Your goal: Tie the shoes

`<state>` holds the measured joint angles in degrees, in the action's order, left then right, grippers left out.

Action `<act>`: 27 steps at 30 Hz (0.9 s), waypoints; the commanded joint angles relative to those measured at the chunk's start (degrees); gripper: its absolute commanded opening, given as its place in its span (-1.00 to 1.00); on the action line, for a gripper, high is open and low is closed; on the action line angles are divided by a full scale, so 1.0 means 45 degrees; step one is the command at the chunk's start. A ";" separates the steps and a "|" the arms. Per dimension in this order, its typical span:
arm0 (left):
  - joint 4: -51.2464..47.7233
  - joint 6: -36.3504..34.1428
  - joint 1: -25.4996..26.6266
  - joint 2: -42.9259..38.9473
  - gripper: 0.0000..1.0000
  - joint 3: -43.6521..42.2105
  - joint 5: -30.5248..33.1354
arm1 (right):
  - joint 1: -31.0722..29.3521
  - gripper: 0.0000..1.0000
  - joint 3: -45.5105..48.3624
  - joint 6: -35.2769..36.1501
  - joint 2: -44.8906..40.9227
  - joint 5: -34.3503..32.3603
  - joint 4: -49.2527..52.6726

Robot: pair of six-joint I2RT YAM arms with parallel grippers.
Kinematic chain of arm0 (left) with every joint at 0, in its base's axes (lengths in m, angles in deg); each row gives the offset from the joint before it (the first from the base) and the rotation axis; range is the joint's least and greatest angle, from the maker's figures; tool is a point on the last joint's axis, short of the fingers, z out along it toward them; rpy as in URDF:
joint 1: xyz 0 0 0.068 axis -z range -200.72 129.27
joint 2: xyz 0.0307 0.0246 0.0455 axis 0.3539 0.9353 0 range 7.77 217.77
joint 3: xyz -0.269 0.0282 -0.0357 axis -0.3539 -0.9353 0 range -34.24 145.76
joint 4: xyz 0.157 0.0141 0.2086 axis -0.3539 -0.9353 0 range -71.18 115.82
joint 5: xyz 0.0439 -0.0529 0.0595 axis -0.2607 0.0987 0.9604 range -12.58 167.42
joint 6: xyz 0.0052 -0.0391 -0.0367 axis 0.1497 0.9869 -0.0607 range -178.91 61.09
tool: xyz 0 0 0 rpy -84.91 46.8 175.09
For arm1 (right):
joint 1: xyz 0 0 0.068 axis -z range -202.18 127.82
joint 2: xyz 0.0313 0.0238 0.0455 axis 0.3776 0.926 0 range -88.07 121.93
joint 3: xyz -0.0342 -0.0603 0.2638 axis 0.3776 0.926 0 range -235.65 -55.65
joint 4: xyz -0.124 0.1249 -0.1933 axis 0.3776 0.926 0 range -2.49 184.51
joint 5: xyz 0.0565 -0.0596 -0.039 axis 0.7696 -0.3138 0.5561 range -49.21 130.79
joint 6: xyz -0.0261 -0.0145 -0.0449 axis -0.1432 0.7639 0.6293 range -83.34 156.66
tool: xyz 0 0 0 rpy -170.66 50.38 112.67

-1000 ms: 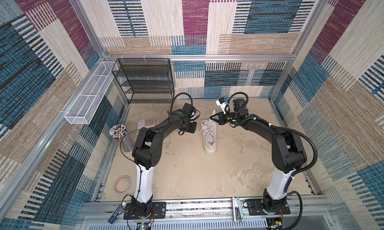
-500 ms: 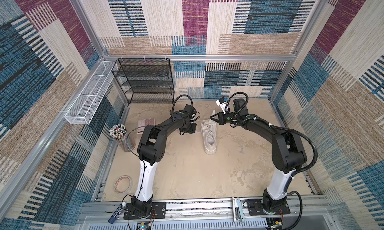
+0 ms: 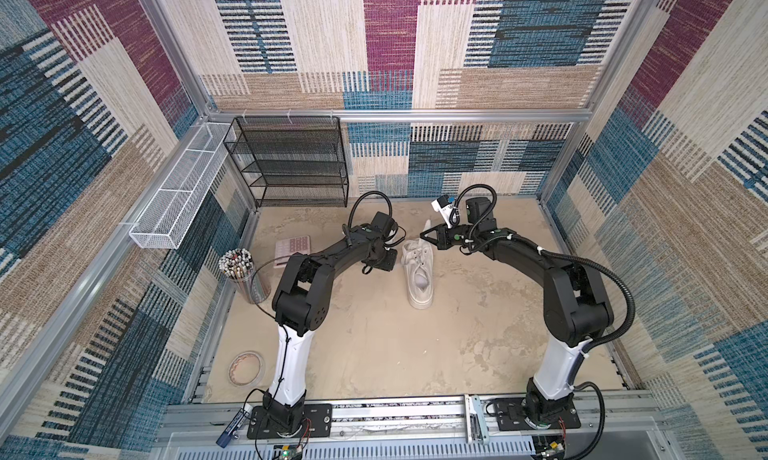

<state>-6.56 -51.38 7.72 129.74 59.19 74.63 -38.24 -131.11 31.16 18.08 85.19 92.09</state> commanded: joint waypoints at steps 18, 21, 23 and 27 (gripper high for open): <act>0.1992 -0.0039 0.0139 -0.0745 0.02 -0.0618 0.0631 | 0.0059 -1.00 -0.0047 0.0011 0.0160 0.0309 -0.0017; 0.1997 0.0094 0.0181 -0.0553 0.02 -0.0662 0.0183 | 0.0062 -1.00 -0.0025 0.0011 0.0171 0.0310 -0.0021; 0.1981 0.0138 0.0216 -0.0410 -0.02 -0.0659 -0.0047 | 0.0062 -1.00 0.0011 -0.0014 0.0142 0.0304 -0.0041; 0.1989 0.0231 0.0298 -0.0069 -0.10 -0.0659 -0.0186 | 0.0105 -1.00 -0.0085 0.0020 0.0188 0.0348 0.0046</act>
<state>2.45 -51.12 8.90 128.71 55.97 75.29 -37.89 -131.03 31.16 18.65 85.78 92.13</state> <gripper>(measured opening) 0.446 0.055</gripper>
